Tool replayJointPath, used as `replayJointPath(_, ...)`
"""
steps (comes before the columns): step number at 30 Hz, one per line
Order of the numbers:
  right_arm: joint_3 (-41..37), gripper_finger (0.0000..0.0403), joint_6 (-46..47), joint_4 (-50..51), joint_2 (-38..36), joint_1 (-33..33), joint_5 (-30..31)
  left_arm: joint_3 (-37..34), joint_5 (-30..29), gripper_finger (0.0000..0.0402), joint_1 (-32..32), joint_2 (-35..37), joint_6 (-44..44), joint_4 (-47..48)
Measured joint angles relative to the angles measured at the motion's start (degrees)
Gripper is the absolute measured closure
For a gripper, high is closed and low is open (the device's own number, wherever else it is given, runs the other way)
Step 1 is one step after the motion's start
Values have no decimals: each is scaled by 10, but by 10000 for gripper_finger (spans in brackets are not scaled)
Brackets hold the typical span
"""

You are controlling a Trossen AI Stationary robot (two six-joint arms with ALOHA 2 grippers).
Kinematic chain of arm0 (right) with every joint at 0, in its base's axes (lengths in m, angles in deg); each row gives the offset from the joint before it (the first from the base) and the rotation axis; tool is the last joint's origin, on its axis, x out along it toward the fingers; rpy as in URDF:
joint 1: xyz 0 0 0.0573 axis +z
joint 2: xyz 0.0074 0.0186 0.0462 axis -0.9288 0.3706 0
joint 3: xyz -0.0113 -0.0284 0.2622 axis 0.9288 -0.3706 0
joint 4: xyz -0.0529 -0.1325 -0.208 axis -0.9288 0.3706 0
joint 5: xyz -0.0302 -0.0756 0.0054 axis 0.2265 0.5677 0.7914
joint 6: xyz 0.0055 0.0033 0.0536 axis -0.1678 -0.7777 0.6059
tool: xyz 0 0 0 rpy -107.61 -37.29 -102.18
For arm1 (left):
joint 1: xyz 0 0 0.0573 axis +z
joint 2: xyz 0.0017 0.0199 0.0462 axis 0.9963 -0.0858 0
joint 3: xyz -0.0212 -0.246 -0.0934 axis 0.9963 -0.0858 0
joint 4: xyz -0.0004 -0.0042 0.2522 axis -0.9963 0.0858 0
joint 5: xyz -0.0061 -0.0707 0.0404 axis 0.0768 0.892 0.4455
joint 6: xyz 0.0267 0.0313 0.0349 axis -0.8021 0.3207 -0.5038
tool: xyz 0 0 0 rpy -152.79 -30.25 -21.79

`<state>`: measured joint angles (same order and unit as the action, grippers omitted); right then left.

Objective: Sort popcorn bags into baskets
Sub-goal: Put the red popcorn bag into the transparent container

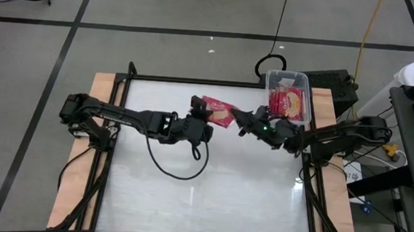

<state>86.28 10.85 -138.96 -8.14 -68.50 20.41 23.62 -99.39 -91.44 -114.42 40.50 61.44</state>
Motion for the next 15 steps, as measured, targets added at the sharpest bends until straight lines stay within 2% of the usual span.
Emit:
replayJointPath(2,0,398,-21,-17,-9,-12,-23,0,-7,302,-3,5,45,-2)
replayJointPath(5,0,401,-34,-15,-35,-39,-65,0,-37,251,-15,29,68,3)
replayJointPath(10,0,402,-30,22,-80,-87,-136,0,-58,166,-28,76,124,-5)
replayJointPath(12,0,402,-31,44,-102,-107,-178,0,-66,144,-32,98,169,-15)
replayJointPath(15,0,402,-34,84,-127,-126,-252,0,-63,130,-35,142,277,-18)
